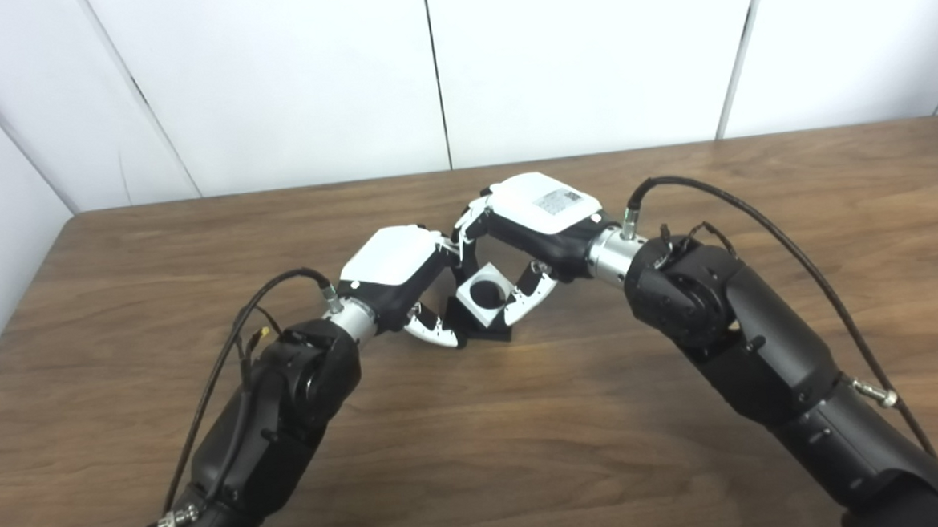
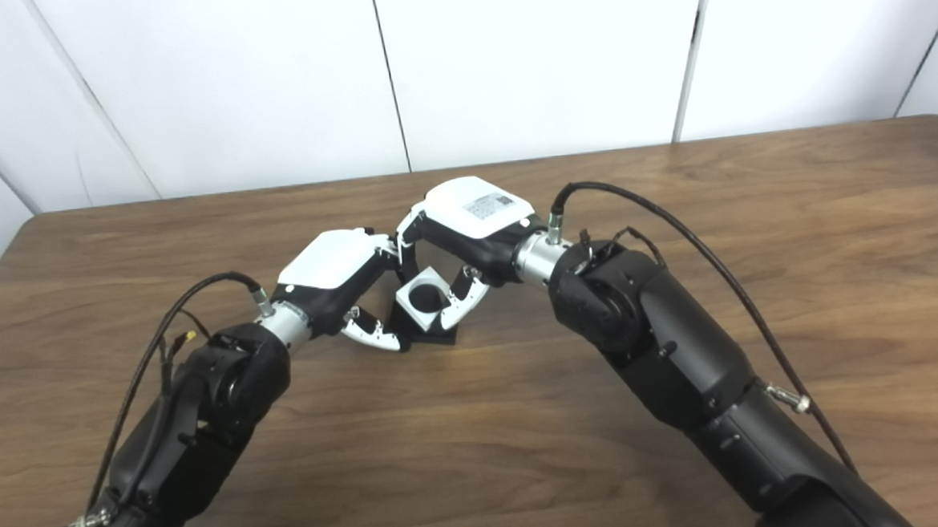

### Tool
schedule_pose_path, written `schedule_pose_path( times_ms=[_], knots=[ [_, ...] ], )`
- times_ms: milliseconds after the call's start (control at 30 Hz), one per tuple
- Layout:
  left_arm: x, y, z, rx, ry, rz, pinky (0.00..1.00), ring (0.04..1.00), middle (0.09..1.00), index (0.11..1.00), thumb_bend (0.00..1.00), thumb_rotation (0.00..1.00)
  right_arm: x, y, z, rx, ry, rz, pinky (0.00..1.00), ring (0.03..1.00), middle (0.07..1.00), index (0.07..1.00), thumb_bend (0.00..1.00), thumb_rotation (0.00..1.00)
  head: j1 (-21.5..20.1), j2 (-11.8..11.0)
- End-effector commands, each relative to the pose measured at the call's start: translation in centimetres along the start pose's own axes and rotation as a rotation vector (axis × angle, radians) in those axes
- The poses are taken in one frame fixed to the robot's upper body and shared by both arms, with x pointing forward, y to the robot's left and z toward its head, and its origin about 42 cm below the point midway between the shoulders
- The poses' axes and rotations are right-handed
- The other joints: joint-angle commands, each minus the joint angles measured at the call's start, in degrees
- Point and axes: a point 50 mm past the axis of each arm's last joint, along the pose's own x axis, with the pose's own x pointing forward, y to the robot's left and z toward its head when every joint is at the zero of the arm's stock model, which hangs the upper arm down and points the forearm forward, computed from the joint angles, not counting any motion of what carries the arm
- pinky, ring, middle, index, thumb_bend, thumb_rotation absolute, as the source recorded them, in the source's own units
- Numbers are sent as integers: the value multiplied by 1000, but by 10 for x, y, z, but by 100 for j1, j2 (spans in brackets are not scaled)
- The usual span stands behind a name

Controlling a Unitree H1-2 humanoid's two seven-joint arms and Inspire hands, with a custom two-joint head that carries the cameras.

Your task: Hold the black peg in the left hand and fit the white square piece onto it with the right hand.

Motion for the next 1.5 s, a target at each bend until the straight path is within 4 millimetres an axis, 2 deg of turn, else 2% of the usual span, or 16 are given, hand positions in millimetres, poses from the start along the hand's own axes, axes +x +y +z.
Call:
schedule_pose_path(
  times_ms=[0,633,1033,1067,1133,1200,1300,1467],
  knots=[
    [-2,2,-4,36,28,-8,973,916,852,489,523,76,4,-14,6,-22,-30,-55,935,861,779,480,521,141,5,6],
    [-5,2,-6,34,26,-1,962,906,847,488,523,76,13,5,-9,0,38,-33,934,866,781,482,520,141,81,13],
    [-6,2,-7,36,33,-3,952,904,845,488,523,76,12,8,-16,-1,91,-4,950,874,806,497,517,157,77,22],
    [-6,2,-7,36,34,-5,953,905,846,488,523,76,12,8,-17,-1,97,-1,942,873,813,628,668,242,77,26],
    [-6,2,-7,37,35,-6,958,903,846,488,523,77,11,7,-18,0,108,5,945,879,829,748,774,329,74,27],
    [-6,1,-7,42,31,-3,952,900,844,488,523,77,9,7,-18,-1,122,14,947,885,839,795,807,361,69,24],
    [-6,0,-7,47,30,-3,935,895,842,488,523,77,8,6,-19,-5,142,26,942,906,884,915,882,432,65,26],
    [-7,0,-6,44,34,-5,935,899,844,488,523,76,4,5,-21,-8,156,21,897,898,911,967,959,462,60,44]
  ],
)
